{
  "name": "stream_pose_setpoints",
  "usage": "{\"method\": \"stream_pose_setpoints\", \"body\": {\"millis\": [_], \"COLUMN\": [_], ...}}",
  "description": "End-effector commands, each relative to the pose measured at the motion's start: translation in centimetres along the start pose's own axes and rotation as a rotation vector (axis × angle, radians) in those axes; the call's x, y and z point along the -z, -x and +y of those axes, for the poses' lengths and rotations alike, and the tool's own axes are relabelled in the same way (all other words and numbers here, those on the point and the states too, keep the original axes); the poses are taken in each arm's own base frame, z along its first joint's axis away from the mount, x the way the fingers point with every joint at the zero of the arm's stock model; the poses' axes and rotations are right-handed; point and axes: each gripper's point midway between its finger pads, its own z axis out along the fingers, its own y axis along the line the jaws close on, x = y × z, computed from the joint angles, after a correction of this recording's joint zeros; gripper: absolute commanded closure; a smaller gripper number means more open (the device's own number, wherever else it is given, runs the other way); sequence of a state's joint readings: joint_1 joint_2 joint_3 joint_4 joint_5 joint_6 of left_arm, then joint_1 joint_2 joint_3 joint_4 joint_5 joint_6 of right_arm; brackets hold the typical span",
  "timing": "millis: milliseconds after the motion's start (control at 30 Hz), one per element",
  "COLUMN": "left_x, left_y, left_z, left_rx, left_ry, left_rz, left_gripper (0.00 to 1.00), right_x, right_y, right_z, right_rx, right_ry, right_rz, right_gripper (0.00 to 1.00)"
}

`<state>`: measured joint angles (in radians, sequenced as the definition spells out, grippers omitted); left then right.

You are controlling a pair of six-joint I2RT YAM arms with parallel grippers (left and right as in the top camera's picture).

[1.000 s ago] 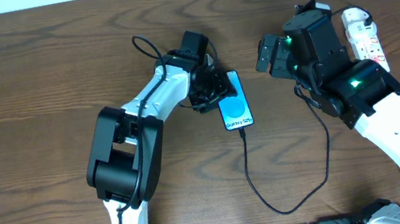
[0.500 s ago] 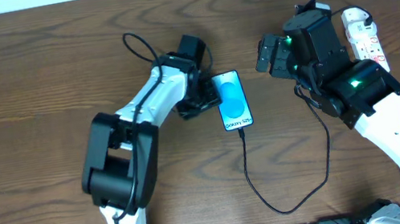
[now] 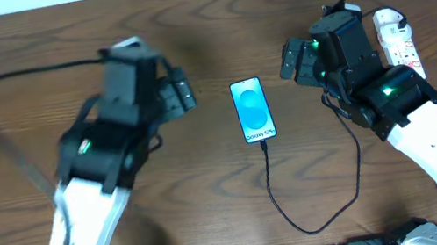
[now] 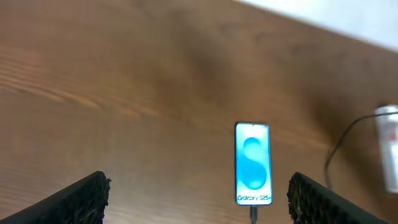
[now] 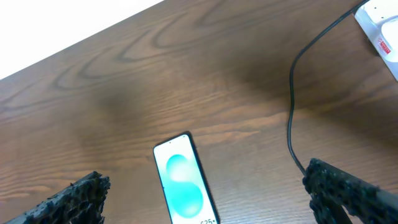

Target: Plug charger to phone and switch on socket

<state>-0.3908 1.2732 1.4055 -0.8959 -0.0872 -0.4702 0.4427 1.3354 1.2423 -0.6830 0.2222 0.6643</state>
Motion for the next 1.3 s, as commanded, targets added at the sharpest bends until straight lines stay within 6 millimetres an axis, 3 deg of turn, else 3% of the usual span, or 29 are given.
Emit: {"method": "stream_pose_setpoints", "body": {"millis": [0,133,300,600,800,1000,1100,1267], "left_x": [4.9,7.5,9.1,8.9,8.5,8.2,8.2,8.1], "left_y": [1.6,2.0,2.1,2.1,2.1,2.0,2.0,1.5], "left_z": [1.0,1.2,1.4,1.4,1.3,1.3,1.3,1.6], "left_rx": [0.009,0.022,0.030,0.029,0.027,0.025,0.024,0.021], "left_ry": [-0.017,-0.054,-0.078,-0.074,-0.069,-0.064,-0.063,-0.052], "left_rz": [-0.142,-0.204,-0.244,-0.238,-0.229,-0.220,-0.219,-0.200], "left_gripper": [0.08,0.08,0.08,0.08,0.08,0.08,0.08,0.08], "right_x": [0.5,0.5,0.5,0.5,0.8,2.3,2.8,4.0], "right_y": [0.7,0.7,0.5,0.5,0.5,2.0,3.0,6.5], "right_z": [-0.2,-0.2,-0.3,-0.2,1.1,-0.5,-2.2,-5.4], "right_rx": [0.009,0.009,0.011,0.025,0.117,0.093,0.078,0.082], "right_ry": [-0.007,-0.007,-0.011,-0.005,0.111,0.279,0.314,0.306], "right_rz": [-0.026,-0.025,-0.020,-0.016,0.038,0.150,0.161,0.107], "right_gripper": [0.01,0.01,0.01,0.01,0.01,0.01,0.01,0.01]}}
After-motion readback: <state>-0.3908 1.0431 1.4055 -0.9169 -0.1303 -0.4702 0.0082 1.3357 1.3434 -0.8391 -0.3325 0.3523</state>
